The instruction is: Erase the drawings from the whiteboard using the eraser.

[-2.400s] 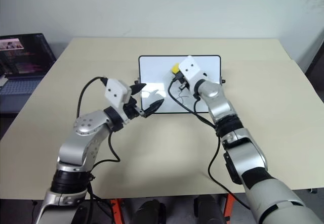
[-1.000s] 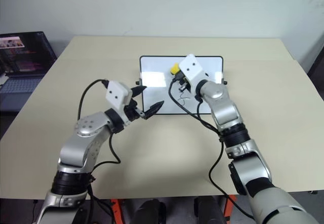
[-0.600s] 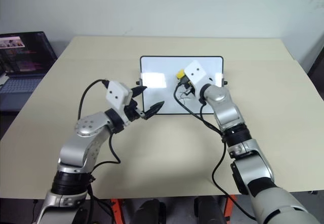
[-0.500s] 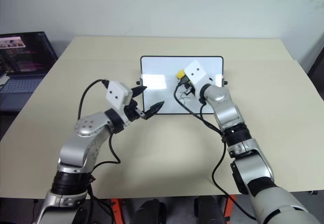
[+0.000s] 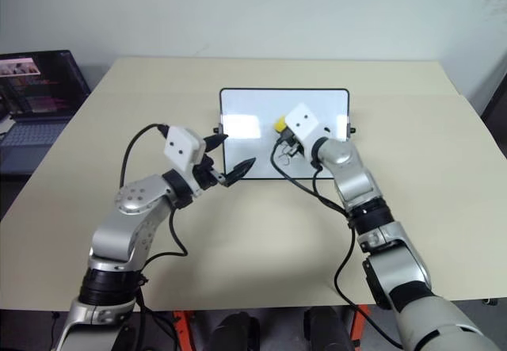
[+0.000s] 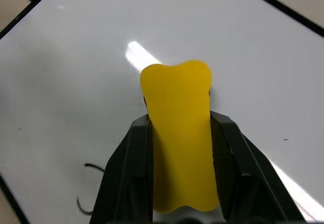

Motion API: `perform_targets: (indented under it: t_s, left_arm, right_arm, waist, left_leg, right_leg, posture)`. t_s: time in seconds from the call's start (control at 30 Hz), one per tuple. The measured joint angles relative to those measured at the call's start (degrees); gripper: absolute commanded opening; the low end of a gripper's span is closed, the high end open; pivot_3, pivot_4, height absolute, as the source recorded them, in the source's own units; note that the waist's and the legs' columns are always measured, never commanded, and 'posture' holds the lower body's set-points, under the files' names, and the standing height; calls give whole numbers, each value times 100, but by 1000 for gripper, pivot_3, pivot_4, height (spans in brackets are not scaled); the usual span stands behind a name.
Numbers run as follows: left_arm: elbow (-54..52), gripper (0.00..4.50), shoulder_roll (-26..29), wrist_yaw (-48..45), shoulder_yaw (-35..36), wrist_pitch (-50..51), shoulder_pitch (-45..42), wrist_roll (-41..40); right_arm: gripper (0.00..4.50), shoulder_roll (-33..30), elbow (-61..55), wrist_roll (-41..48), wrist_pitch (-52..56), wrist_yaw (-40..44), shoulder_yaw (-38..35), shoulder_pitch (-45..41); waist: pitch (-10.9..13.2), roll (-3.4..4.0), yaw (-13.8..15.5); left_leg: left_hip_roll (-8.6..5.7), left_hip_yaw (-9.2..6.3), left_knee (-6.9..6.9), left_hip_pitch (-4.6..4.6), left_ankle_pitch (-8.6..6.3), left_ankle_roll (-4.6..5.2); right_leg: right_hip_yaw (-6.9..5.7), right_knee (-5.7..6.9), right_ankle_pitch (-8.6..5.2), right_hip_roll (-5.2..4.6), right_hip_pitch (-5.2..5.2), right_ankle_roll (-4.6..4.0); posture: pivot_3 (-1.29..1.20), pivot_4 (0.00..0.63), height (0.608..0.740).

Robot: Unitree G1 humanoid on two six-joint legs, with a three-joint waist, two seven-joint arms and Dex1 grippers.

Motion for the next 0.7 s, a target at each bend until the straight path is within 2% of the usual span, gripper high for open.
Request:
perform_targets:
  t_s: [0.7]
  left_arm:
    - [-19, 4500, -8, 71, -3, -3, 53, -1]
  right_arm:
    - [1192, -1, -489, -9, 429, 187, 97, 192]
  waist:
    - [0, 0, 4]
  left_leg:
    - [0, -2, 0, 0, 0, 0]
  right_leg:
    - [-2, -2, 0, 0, 1, 0]
  posture:
    - [0, 150, 740]
